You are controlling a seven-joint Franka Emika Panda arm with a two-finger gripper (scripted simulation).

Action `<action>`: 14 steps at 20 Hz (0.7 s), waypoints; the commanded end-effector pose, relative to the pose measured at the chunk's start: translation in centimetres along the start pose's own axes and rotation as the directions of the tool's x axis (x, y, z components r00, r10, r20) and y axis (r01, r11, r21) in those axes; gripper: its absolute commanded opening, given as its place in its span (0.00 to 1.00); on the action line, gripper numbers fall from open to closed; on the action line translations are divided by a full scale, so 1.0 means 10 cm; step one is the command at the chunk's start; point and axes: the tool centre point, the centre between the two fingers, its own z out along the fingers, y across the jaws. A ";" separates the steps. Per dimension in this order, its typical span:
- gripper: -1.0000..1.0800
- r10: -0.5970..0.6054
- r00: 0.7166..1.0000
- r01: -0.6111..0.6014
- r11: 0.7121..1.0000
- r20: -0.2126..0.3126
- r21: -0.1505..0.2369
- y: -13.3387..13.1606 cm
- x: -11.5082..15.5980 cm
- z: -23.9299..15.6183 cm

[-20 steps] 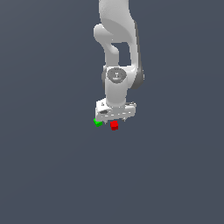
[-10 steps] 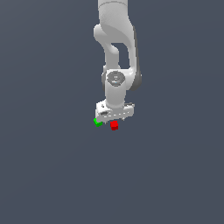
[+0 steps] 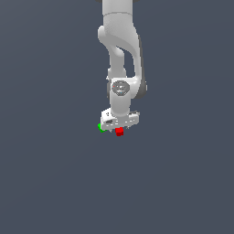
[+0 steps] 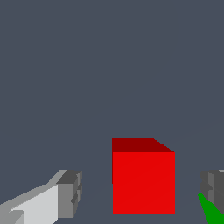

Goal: Stack the red cube on top of the green cube.

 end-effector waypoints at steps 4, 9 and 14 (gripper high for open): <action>0.96 -0.001 1.000 0.001 1.000 0.000 0.000 0.00 0.00 0.21; 0.00 -0.002 1.000 0.002 1.000 0.000 0.000 0.00 0.00 0.25; 0.00 -0.002 1.000 0.002 1.000 0.000 0.000 0.00 0.00 0.25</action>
